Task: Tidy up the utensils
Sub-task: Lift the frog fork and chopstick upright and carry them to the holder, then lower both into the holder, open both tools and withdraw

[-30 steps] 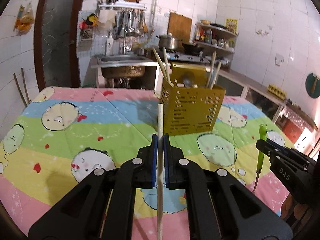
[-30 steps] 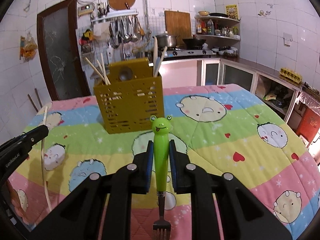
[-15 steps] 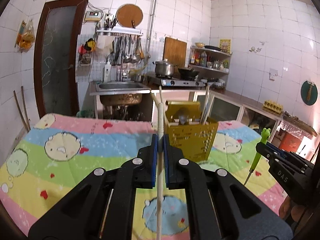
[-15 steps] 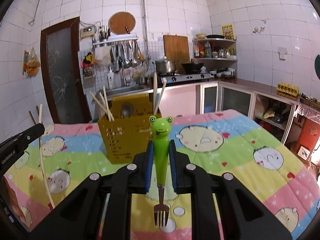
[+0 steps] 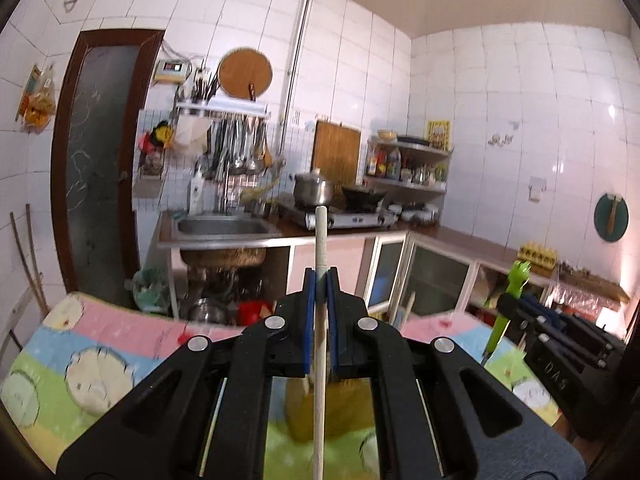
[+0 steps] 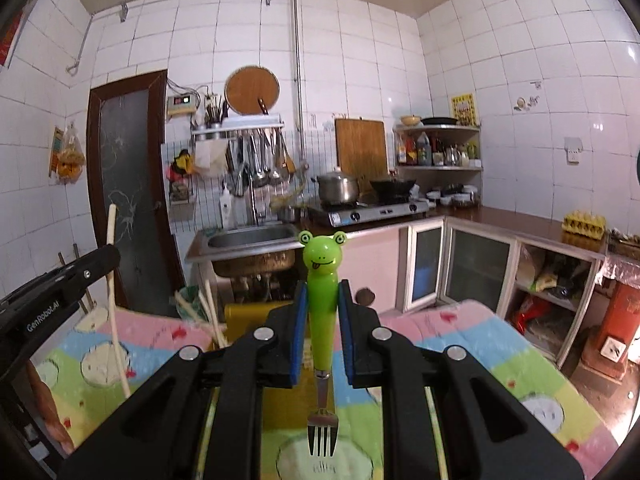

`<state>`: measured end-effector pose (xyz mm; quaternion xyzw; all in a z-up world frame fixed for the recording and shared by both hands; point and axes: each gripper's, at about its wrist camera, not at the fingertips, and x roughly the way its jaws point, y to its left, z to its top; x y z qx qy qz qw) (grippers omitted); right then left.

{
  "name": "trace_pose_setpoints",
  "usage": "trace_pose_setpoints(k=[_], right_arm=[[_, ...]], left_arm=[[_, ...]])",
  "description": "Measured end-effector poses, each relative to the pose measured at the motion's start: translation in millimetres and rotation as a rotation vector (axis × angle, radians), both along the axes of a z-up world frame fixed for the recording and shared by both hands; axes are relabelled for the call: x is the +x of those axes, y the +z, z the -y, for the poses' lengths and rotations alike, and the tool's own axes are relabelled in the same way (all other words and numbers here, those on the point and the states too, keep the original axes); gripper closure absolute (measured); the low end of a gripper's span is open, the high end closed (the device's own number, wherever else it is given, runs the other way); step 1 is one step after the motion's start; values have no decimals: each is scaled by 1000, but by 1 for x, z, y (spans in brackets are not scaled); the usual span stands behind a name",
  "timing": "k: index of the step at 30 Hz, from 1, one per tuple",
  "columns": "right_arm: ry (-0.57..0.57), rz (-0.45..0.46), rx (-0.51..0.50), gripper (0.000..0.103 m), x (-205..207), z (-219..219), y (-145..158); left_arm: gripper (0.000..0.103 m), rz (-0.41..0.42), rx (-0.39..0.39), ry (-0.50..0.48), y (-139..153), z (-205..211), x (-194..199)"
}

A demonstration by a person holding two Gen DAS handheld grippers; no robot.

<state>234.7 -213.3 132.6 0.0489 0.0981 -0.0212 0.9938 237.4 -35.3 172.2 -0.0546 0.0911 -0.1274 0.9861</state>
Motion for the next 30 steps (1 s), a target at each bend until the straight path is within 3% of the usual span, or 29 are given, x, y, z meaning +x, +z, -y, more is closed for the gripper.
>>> trace_pose_setpoints(k=[6,10,17,24,26,27,28,30], right_arm=[[13,35,-26,87,43,-4,22],[26,44,-26,87,69,-6,26],[51,3,-32,87,112,-4,-4],[76,-91,12,87,131,7,-48],[87,-111,19,85,128,8,-52],[83,-122,20,73,126,9,-51],[77,-122,21,52,123,11,-52],[67,-105,27,36,110,17,-51]], left_arm=[[98,39,-48,-11,27,11,45],[98,47,-61,-18,27,21,79],[98,-12,-15,-9,-20,35,129],[98,-103,34,-2,-58,29,136],[83,-109,43,8,-57,24,132],[55,-119,55,21,-55,19,127],[28,-120,58,30,-53,15,123],[19,-89,64,56,-49,4,104]])
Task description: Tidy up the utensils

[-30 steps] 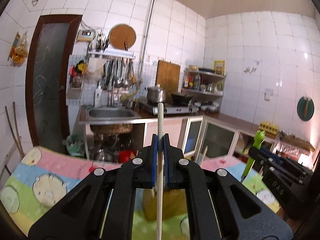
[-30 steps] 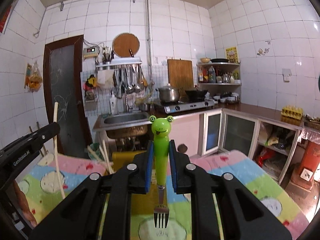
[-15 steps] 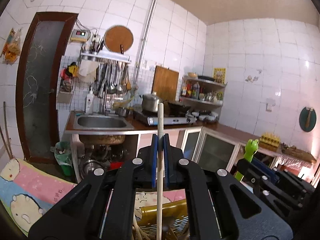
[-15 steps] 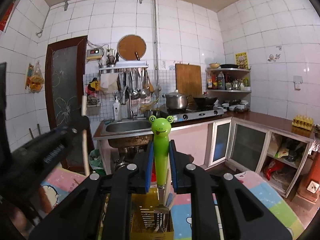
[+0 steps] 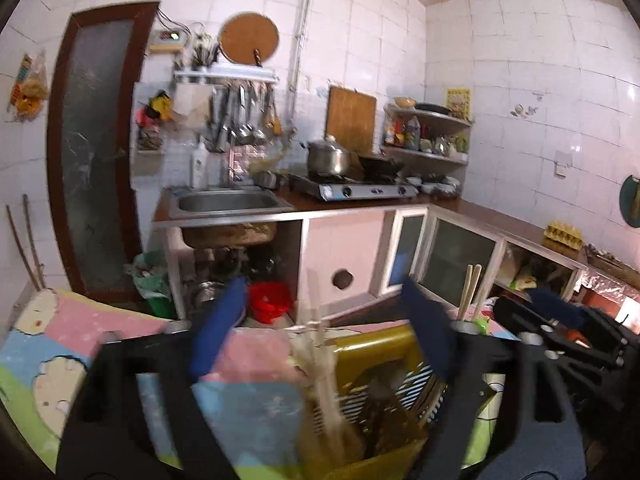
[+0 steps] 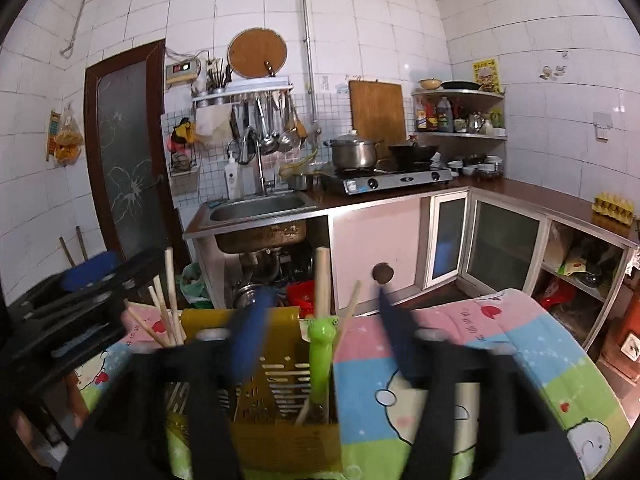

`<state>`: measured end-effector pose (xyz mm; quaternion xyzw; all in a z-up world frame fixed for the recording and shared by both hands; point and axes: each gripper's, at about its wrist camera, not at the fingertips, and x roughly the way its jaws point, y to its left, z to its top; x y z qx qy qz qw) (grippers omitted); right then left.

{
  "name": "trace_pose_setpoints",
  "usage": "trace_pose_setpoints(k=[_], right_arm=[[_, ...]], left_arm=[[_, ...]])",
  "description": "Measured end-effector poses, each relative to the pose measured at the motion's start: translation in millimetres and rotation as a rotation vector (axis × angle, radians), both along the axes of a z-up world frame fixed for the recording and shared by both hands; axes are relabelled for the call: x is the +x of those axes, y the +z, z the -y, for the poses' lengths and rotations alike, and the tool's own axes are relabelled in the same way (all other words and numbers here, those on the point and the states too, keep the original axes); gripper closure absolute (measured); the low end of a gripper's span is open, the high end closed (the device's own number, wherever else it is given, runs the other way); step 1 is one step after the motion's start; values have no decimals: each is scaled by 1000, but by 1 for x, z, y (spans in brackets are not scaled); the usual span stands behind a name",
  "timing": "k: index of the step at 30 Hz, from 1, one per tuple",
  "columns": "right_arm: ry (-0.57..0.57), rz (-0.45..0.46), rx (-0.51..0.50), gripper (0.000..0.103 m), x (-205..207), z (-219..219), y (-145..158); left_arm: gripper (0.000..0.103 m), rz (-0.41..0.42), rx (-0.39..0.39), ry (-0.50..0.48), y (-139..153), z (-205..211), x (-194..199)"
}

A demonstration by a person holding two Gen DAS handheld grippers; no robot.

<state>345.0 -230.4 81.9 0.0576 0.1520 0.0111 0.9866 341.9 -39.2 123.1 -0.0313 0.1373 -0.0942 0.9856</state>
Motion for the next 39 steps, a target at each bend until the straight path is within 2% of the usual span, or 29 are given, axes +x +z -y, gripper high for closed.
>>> trace_pose_setpoints(k=[4,8,12,15,18,22,27,33,35,39], right_arm=[[-49,14,6,25,-35,15,-2],[-67,24,-8,16,-74,17,-11],[-68,58,-63,8,-121,3,-24],[-40,51,-94,8,-154,-11,-39],[2,55,-92,5,-185,-24,-53],[-1,109,-92,5,-227,-30,-68],[-10,113,-46,5,-251,-23,-78],[-34,97,-49,5,-260,-20,-92],[-34,72,-23,5,-260,-19,-100],[-55,61,-46,5,-263,-22,-112]], left_arm=[[6,-12,28,28,5,-21,-31],[5,-14,28,49,5,-40,-68],[5,-38,13,43,-9,-54,-112],[5,-52,31,19,-24,-55,-145],[5,-44,60,35,-42,-57,-177],[5,-68,79,43,-67,-57,-210],[5,-12,81,83,-82,-52,-248],[5,24,86,104,-96,-46,-268],[5,22,86,116,-103,-45,-271],[5,8,91,118,-115,-46,-272]])
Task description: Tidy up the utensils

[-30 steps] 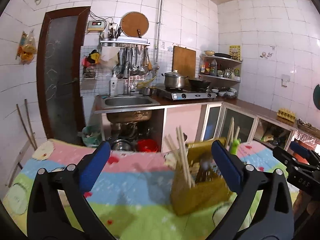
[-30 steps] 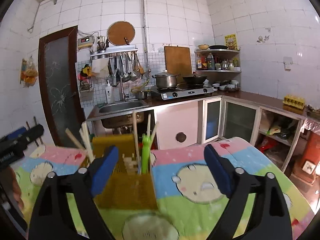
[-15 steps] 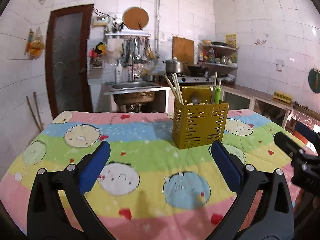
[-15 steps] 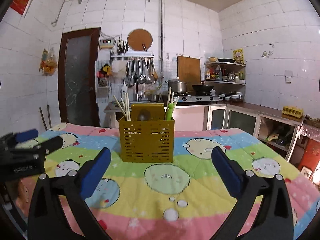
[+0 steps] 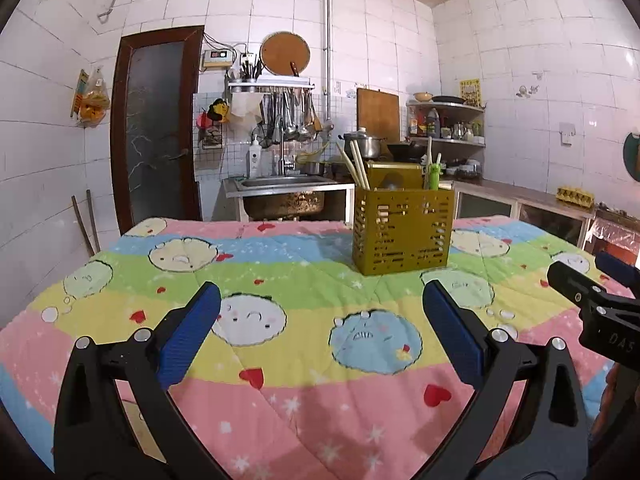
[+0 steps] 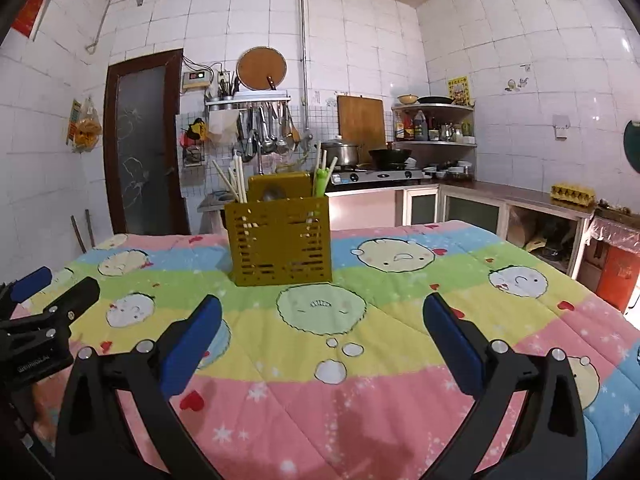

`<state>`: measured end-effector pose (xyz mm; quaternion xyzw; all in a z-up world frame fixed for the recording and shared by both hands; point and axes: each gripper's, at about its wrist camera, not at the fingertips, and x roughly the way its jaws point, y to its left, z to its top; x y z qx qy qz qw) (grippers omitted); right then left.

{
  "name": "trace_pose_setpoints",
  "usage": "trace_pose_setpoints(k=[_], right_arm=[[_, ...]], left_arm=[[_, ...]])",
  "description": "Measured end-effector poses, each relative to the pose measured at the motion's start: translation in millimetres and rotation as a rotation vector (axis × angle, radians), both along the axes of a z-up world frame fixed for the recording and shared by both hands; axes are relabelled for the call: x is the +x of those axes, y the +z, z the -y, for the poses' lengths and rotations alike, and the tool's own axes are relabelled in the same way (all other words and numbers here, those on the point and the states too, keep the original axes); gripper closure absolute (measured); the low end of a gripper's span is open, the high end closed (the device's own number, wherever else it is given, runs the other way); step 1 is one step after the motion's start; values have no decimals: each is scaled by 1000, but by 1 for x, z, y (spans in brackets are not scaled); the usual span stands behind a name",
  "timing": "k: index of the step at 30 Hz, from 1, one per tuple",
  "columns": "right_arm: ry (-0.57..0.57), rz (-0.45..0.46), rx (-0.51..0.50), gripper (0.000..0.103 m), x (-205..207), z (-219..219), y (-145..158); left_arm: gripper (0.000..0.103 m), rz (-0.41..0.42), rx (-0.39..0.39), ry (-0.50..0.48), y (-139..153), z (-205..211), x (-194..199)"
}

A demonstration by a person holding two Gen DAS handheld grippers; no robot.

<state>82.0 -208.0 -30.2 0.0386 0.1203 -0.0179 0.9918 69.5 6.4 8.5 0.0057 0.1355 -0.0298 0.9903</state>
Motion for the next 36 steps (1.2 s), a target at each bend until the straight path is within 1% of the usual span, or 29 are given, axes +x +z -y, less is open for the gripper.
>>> trace_pose_setpoints(k=[2,4,7,12,15,21,25,36], right_arm=[[-4,0,-4,5,-1,-1,-1],[-12,8,-9,5,-3,-2,-3],[-15,14,-23,5,-5,-5,-5],[-24,26,-47,4,-9,-9,-4],[-26,47,-48,4,-14,-9,-3],[-29,57,-42,5,-18,-5,-1],[-30,59,-29,4,-18,-2,-1],[-28,57,-29,4,-18,-1,-1]], left_arm=[[5,2,-3,12,-1,-2,-1],[5,24,-1,18,-1,-2,-6],[5,66,26,33,0,3,-16],[5,112,59,26,2,12,-26],[5,109,54,28,2,11,-26],[5,85,-1,28,1,0,-23],[5,93,-20,40,1,-4,-26],[5,128,-4,44,2,1,-33]])
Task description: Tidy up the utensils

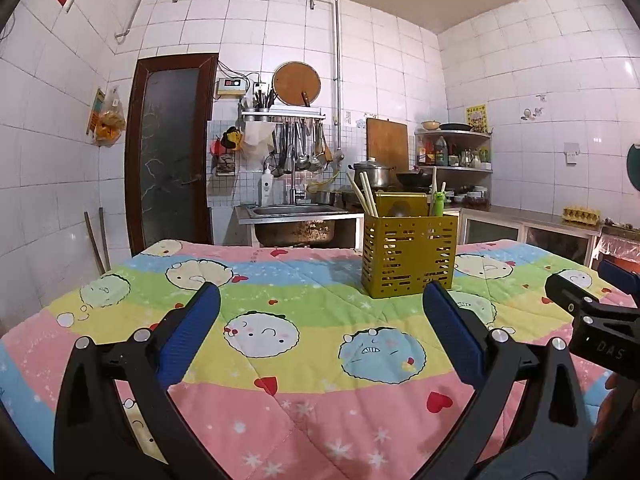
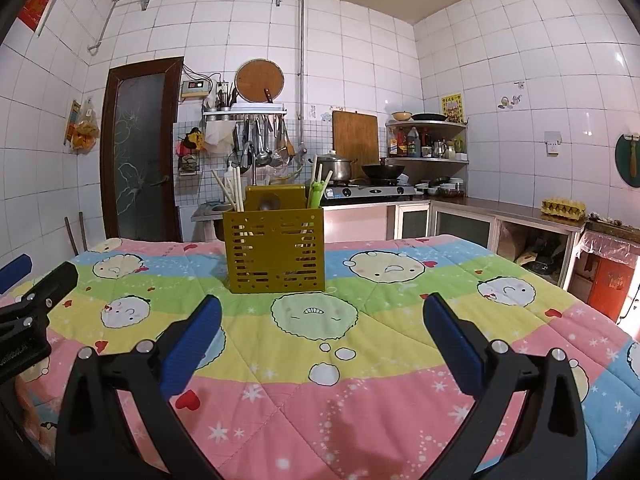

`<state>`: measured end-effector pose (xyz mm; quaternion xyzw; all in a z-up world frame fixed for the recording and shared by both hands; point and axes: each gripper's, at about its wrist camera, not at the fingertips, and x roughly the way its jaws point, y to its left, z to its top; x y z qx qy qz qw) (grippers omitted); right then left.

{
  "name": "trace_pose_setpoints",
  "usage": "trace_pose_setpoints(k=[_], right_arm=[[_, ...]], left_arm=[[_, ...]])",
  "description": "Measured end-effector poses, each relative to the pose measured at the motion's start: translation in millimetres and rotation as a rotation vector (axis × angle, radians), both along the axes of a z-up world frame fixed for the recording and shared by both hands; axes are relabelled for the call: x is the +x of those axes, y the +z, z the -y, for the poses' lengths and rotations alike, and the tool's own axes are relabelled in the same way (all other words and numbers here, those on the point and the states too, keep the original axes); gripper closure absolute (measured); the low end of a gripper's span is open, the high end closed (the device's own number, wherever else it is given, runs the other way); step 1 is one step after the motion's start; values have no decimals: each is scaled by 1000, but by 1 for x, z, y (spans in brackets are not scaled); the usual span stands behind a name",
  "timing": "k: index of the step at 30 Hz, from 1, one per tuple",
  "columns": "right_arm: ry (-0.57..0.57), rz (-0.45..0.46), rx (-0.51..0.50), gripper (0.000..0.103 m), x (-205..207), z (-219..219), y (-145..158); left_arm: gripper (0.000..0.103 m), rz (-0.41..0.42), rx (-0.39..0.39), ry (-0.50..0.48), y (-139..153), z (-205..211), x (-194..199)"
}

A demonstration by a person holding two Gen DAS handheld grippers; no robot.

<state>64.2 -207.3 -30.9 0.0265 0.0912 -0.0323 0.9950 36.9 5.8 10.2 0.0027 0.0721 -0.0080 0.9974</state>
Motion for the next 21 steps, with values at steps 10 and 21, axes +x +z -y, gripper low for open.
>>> trace_pose_setpoints(k=[10,21], right_arm=[[0,2,-2,5,-1,-1,0],[0,4,-2,4,-1,-1,1]], left_arm=[[5,15,18,6,0,4,-4],[5,14,18,7,0,4,-4]])
